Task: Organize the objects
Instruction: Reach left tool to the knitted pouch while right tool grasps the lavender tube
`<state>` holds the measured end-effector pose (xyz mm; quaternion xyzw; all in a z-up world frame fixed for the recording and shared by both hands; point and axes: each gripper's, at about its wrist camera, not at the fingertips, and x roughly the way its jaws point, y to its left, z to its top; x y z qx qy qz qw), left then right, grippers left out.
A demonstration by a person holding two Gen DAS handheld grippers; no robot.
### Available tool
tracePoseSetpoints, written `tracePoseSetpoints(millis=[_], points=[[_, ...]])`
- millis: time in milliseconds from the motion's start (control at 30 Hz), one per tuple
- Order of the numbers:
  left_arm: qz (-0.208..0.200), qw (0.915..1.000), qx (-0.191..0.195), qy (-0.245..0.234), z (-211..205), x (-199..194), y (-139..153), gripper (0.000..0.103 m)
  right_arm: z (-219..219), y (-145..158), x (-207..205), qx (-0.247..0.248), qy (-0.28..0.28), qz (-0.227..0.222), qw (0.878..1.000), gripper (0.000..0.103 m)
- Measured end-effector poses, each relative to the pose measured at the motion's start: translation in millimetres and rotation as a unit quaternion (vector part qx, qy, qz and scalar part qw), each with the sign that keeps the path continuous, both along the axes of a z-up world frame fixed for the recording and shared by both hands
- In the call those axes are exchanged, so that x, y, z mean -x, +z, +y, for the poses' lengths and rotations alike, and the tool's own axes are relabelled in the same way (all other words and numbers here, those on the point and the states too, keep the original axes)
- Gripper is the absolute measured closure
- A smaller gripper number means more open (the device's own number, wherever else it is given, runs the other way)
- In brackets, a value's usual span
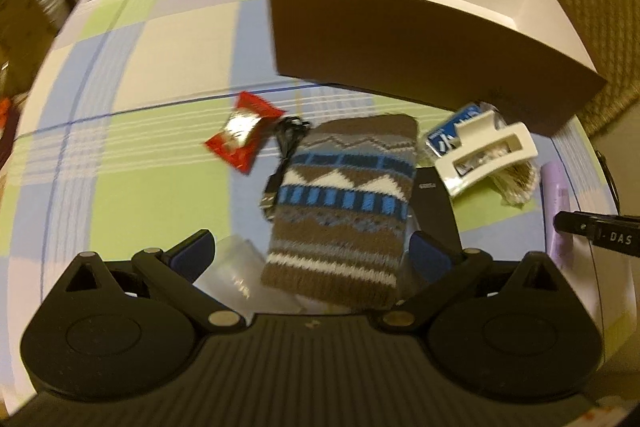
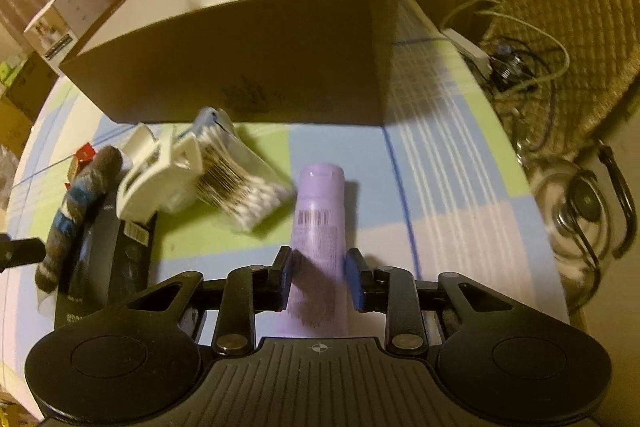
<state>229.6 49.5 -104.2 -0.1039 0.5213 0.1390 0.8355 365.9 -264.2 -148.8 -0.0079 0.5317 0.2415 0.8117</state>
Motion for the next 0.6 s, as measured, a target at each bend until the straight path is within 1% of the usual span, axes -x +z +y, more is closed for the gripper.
tracePoseSetpoints(millis=[67,133,267,300,333,367,400,433,467,500,533,567,600], points=[[0.003,0.9997,0.001,-0.023,1.4,-7.5,-6.3,0.001,-6.8,-0.1,4.9,0.004,-0.009,0.006,1.000,0.077],[0.004,0.9990,0.012,-0.042,3.8,-15.6,-12.5,0.001,-13.6,-0.2,8.9,0.007,-0.023,0.008,1.000,0.077],[0.006,0.9971,0.032,-0.068,8.6,-32.0,-25.5,0.006,-22.5,1.3,14.6,0.009,-0.046,0.003,0.999,0.076],[0.007,0.9968,0.033,-0.072,9.4,-35.1,-28.3,0.011,-24.1,2.7,15.6,0.007,-0.052,-0.001,0.999,0.072],[0.006,0.9966,0.035,-0.075,10.6,-37.8,-30.9,0.010,-24.9,4.7,16.1,0.004,-0.055,-0.003,0.999,0.068],[0.000,0.9962,0.042,-0.077,12.2,-39.1,-31.7,0.013,-25.5,6.7,17.0,0.000,-0.056,-0.007,0.998,0.057],[-0.006,0.9957,0.048,-0.079,14.5,-40.0,-31.6,0.019,-25.5,9.4,18.2,-0.002,-0.058,-0.014,0.998,0.049],[-0.012,0.9951,0.055,-0.081,16.2,-40.1,-31.3,0.023,-24.6,11.9,19.9,-0.002,-0.058,-0.023,0.998,0.048],[-0.018,0.9944,0.060,-0.085,17.6,-39.7,-30.0,0.031,-23.1,14.3,21.1,-0.002,-0.054,-0.031,0.998,0.048],[-0.025,0.9941,0.058,-0.088,18.4,-39.1,-28.3,0.041,-20.3,15.6,21.5,-0.001,-0.049,-0.035,0.998,0.047],[-0.032,0.9936,0.057,-0.092,19.5,-39.0,-26.9,0.048,-17.7,15.8,21.4,0.000,-0.046,-0.037,0.998,0.047],[-0.040,0.9925,0.060,-0.099,20.2,-38.2,-25.0,0.066,-15.3,15.5,21.1,0.001,-0.042,-0.039,0.998,0.047],[-0.045,0.9916,0.064,-0.103,20.7,-37.2,-22.8,0.078,-13.0,15.0,20.7,0.002,-0.038,-0.042,0.998,0.047]])
